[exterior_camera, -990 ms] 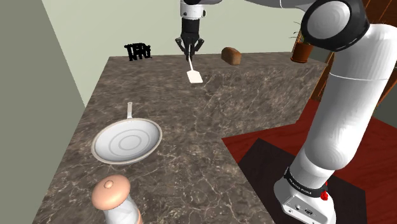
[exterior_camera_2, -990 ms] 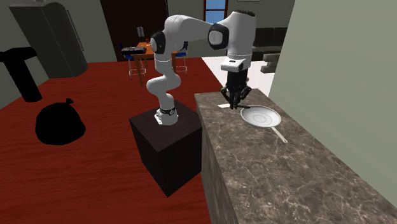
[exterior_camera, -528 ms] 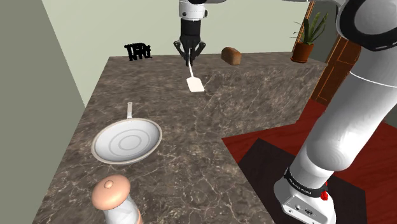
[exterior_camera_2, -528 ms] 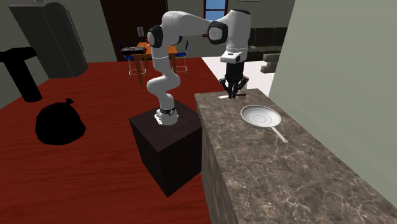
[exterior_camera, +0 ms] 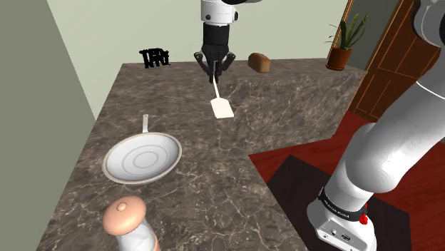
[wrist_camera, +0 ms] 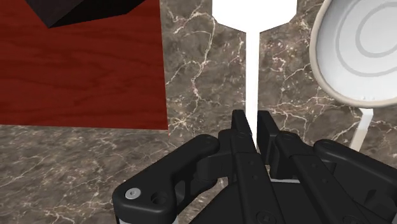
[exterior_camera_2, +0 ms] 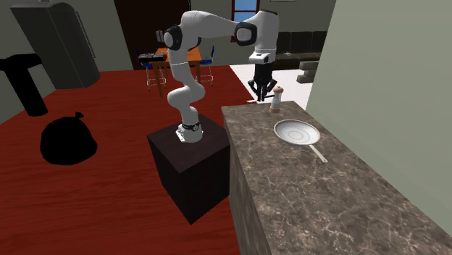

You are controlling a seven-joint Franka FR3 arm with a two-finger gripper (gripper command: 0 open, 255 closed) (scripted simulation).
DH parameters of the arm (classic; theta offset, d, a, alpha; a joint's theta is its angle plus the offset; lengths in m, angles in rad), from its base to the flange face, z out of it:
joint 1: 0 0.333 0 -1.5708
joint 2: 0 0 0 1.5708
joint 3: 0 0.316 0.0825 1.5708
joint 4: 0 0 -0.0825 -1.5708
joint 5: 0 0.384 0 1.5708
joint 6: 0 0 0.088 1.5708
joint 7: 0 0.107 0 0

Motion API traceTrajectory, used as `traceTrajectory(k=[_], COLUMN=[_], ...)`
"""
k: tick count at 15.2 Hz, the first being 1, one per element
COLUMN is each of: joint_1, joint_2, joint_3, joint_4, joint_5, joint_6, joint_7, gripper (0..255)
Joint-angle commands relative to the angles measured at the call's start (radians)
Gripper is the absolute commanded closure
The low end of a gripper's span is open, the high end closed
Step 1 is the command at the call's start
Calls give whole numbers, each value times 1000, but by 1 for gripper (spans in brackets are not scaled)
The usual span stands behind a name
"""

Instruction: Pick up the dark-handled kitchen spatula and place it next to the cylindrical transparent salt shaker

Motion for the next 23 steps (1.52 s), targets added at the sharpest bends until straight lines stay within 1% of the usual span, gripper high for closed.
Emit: traceTrajectory(k=[1, 6, 12, 18, 23], joint_1=[19, 64, 120, 172, 209], joint_2=[-40, -128, -205, -248, -254], joint_3=[24, 84, 166, 260, 352], joint_4=[-41, -114, -164, -172, -149], joint_5=[12, 49, 98, 149, 186], joint_6=[0, -12, -34, -57, -74], joint_7=[40, 132, 252, 383, 505], gripper=[255, 255, 255, 255, 255])
